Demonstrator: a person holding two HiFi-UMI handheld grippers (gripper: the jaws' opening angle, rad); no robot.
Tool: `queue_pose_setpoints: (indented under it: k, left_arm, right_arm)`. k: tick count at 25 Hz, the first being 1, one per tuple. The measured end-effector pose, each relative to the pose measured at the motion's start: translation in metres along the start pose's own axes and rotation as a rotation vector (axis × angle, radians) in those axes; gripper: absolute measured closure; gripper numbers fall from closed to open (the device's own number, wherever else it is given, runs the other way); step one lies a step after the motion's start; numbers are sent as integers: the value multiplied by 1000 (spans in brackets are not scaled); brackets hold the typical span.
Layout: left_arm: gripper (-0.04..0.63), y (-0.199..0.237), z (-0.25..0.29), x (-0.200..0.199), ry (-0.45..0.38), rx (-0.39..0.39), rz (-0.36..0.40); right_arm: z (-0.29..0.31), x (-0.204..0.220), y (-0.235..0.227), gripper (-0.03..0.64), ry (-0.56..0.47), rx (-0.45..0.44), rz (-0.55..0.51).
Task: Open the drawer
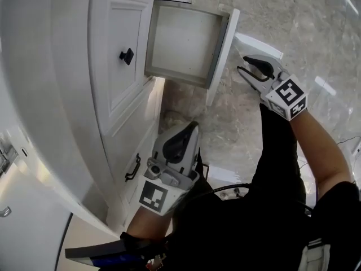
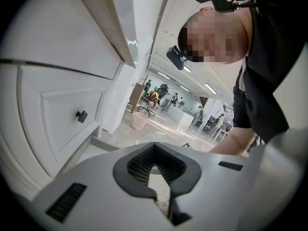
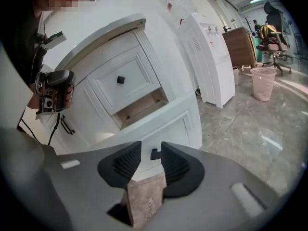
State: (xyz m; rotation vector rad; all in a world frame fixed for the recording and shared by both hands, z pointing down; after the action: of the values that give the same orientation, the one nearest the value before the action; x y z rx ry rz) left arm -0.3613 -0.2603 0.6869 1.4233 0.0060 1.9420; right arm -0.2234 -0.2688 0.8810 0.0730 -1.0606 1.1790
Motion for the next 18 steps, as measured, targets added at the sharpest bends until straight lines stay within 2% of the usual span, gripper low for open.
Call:
queue_pose_setpoints:
  k: [3, 7, 10, 14, 16, 18]
  left_arm:
    - [604, -14, -7, -28, 0, 0, 24]
    - [604, -26, -17, -75, -32, -25, 71]
    - [604, -39, -36, -109, -38, -44, 94]
    - [604, -58, -70, -153, -50, -65, 81]
    - [604, -60, -86, -183, -104, -100, 75]
    - [604, -59, -102, -219, -193, -143, 70]
  right_arm:
    - [-26, -30, 12, 524, -27, 21, -8]
    - [-58, -84, 25, 608, -89, 35, -11]
    - [-79, -118, 47, 615, -104, 30, -22]
    - [-107, -167, 81, 615, -107, 44, -39]
    - [-119, -201, 97, 615, -117, 42, -71]
    - [-128, -239, 113, 615, -128, 32, -121]
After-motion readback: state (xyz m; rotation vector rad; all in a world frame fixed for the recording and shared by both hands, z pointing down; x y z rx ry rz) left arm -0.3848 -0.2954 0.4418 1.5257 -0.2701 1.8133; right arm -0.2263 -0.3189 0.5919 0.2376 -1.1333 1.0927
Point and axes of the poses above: the fingertips, and each gripper's own axes: z forward along the fingers, y to its left, x out of its underside, the point moved 1 cm from there along -z, backward along the fingers, and after that the axes turned 2 degrees about z, right-handed, at the moved point
